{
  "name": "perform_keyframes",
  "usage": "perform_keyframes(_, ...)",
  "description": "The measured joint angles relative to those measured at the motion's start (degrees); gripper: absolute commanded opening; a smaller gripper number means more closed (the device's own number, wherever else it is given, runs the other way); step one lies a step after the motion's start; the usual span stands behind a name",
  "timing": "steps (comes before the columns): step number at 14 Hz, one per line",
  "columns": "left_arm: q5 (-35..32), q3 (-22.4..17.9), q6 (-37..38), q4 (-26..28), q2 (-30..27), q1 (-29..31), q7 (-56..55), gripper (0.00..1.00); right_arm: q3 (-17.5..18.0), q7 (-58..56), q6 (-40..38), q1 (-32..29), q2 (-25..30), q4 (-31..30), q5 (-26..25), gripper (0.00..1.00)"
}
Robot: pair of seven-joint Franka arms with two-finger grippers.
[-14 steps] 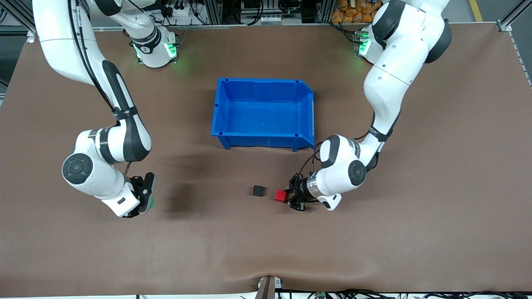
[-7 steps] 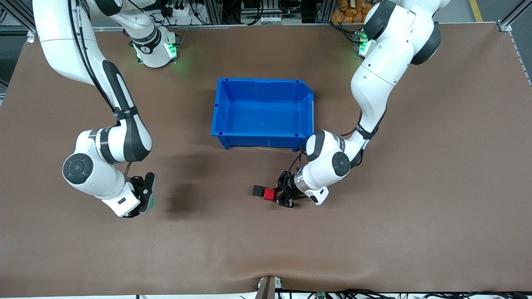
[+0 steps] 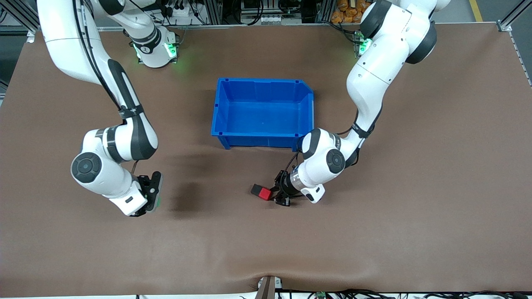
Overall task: Attach green and red cubes to black cube
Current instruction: 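Open the left gripper and withdraw while the right gripper carries the green cube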
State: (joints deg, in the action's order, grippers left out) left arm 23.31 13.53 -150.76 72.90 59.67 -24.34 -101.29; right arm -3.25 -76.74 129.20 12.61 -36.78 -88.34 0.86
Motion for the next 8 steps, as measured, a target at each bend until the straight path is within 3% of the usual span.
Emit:
perform_keyframes(4,0.00,-0.19,-0.07,-0.67,-0.02,0.03,0.00,1.00,0.08,4.48,0.06,3.56,-1.29,0.05,0.00,0.00)
perform_keyframes(8,0.00,-0.49,3.57,-1.62,-1.73,2.06,0.00,1.00,0.20,20.55,0.32,10.27,-2.78,0.95,-0.07,0.00)
